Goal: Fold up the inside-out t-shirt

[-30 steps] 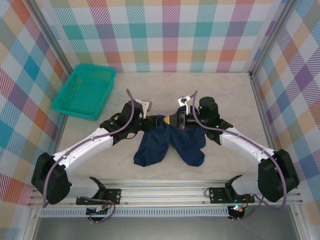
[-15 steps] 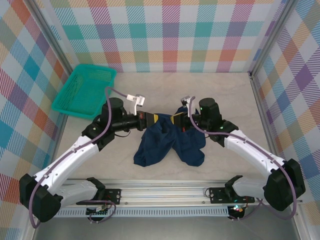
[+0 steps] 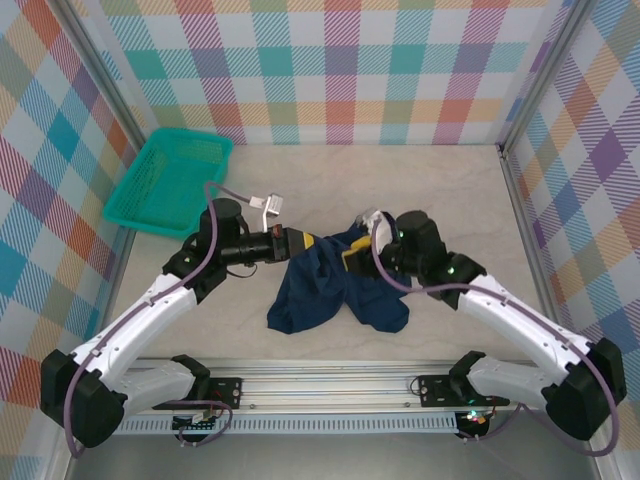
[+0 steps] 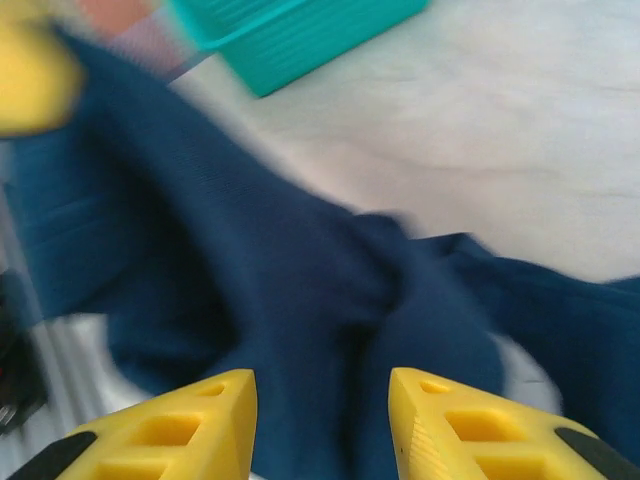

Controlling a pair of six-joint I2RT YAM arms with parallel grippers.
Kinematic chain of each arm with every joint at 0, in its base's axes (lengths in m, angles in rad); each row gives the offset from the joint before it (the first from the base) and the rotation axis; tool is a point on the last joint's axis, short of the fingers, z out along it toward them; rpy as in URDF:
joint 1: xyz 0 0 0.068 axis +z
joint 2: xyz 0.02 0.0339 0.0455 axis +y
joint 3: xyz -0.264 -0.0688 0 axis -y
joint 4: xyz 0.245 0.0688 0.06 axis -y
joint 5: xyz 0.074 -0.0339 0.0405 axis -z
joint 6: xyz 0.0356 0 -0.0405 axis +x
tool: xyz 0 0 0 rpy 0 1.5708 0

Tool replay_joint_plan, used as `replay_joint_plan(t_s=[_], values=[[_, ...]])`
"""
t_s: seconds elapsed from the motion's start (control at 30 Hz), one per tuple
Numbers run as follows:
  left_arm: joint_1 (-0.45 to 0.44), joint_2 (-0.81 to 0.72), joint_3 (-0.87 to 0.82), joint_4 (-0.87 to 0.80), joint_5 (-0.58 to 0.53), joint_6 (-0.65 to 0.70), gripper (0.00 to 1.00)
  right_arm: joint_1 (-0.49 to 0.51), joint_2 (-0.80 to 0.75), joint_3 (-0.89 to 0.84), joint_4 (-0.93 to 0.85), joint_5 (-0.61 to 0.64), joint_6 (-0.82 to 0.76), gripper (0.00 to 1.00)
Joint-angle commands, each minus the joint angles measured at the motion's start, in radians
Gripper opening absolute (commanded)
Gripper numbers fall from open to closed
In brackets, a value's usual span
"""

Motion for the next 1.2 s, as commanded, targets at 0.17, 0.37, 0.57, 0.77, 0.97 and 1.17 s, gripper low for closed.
replay_joint_plan(t_s=[0.17, 0.37, 0.57, 0.77, 0.97, 1.17], values=[[0.021, 0.005, -0.064, 0.053, 0.038, -0.044, 0.0, 0.096, 0.118, -0.057, 0.182, 0.071, -0.006, 0.45], [0.023, -0.005, -0.089, 0.048, 0.04, -0.041, 0.0, 0.096, 0.232, 0.01, 0.227, 0.147, -0.011, 0.46], [0.027, -0.005, -0.105, 0.057, 0.047, -0.039, 0.0, 0.094, 0.296, 0.045, 0.242, 0.2, 0.008, 0.46], [0.06, -0.029, -0.128, 0.072, 0.05, -0.056, 0.0, 0.082, 0.372, 0.094, 0.229, 0.151, 0.025, 0.11], [0.18, -0.044, -0.175, 0.007, -0.024, -0.085, 0.0, -0.039, 0.246, 0.03, 0.234, -0.374, 0.116, 0.0], [0.199, 0.021, -0.159, -0.076, -0.1, 0.009, 0.04, -0.088, 0.255, -0.021, 0.435, -0.618, 0.356, 0.0]])
